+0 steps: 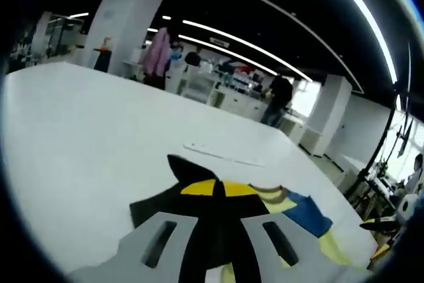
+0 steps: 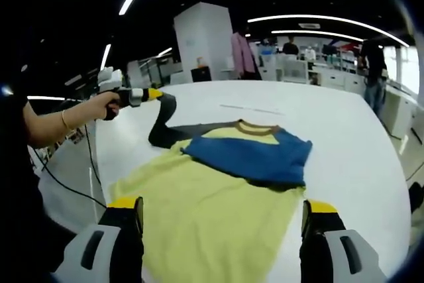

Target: Fold the garment on the visible template until the final outline fits inside the template.

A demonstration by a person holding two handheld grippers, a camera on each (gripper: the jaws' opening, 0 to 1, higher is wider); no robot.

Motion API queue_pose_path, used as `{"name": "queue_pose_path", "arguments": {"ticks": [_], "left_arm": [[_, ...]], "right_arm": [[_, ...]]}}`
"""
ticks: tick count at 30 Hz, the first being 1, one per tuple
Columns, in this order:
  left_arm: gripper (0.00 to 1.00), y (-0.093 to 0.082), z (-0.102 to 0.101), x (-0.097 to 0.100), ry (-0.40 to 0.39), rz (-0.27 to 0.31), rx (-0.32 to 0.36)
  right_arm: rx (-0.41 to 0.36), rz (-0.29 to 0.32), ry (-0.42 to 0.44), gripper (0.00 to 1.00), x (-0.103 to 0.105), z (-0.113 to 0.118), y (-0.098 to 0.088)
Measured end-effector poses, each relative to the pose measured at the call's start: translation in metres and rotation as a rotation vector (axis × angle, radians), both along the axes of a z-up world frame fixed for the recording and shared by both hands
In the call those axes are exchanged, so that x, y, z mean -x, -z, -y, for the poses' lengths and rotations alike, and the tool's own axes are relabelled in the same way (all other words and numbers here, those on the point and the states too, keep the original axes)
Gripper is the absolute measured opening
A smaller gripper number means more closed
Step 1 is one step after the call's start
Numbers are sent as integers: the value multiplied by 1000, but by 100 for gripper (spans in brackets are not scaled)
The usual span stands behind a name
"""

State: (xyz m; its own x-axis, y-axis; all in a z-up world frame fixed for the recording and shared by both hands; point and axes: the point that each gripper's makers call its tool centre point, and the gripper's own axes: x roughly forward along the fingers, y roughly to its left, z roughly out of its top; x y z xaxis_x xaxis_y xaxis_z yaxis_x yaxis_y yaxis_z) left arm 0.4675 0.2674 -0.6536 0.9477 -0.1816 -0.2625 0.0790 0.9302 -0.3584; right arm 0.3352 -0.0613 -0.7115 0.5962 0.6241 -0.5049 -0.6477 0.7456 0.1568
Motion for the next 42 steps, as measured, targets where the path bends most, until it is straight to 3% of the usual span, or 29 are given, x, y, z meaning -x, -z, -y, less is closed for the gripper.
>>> {"name": "queue_pose_path", "arguments": {"ticks": [11, 27, 42], "left_arm": [[0, -3, 48, -14, 92, 12, 31], [0, -10, 97, -36, 175, 28, 61], [0, -12, 169, -45, 299, 39, 64]], "right_arm": [[1, -9, 11, 99, 4, 2, 2], [0, -23, 38, 99, 7, 9, 7], [-3, -34, 47, 99, 8, 13, 11]]}}
